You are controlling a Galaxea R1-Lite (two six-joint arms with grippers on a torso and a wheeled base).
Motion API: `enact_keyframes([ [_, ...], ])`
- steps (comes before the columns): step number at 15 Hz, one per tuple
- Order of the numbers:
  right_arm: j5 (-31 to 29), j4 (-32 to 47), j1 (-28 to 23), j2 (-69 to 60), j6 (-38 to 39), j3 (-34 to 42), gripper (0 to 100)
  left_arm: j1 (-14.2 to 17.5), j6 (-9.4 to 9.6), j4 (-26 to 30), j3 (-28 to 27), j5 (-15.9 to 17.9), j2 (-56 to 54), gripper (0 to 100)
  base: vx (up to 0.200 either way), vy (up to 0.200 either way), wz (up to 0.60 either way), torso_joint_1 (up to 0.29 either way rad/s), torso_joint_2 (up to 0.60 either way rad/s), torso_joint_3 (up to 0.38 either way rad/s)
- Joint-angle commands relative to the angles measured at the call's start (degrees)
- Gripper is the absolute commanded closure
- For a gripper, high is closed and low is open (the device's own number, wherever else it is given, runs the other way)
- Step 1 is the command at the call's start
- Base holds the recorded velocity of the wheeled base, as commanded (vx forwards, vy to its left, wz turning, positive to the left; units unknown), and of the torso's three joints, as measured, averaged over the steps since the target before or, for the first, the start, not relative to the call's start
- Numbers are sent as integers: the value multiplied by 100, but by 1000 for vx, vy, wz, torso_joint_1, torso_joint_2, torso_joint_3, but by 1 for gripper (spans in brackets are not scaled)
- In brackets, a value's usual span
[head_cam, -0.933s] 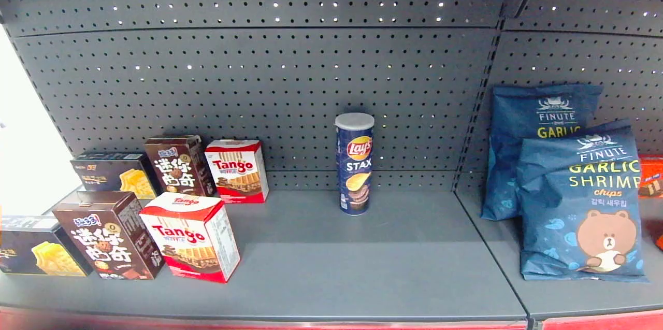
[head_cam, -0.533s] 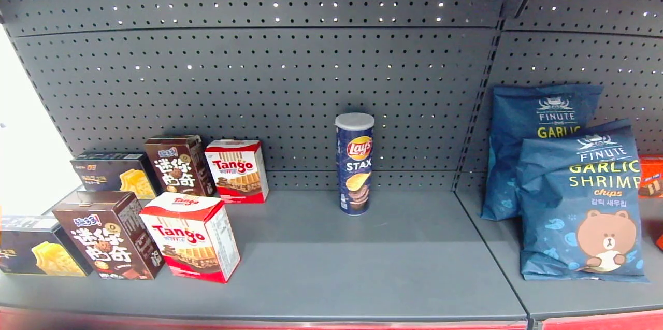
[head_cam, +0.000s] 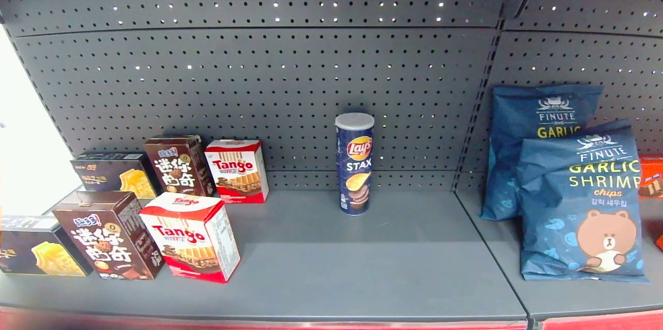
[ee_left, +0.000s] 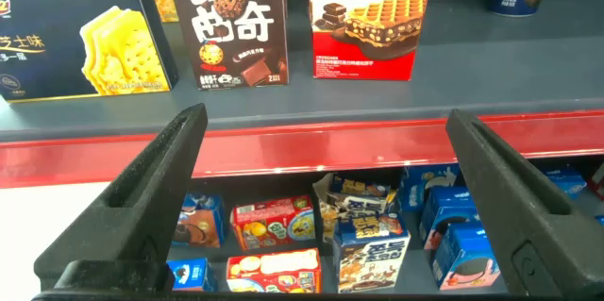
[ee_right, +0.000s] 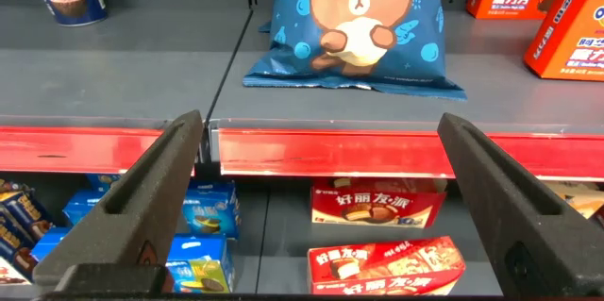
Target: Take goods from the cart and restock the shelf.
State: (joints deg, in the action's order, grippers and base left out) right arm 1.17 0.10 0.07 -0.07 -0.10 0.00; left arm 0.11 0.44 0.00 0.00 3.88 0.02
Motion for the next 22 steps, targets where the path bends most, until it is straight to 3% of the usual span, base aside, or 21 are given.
enact_keyframes([
  [1,-3,-1,1,7,1,0,0,7,0,0,0,-1,-2,0,0,0,600,2,2,2],
  [18,-3,-1,1,7,1,0,0,7,0,0,0,-1,-2,0,0,0,600,5,3,4],
  [22,-12,-1,1,7,10,0,0,-2,0,0,0,-1,-2,0,0,0,0,0,0,0],
])
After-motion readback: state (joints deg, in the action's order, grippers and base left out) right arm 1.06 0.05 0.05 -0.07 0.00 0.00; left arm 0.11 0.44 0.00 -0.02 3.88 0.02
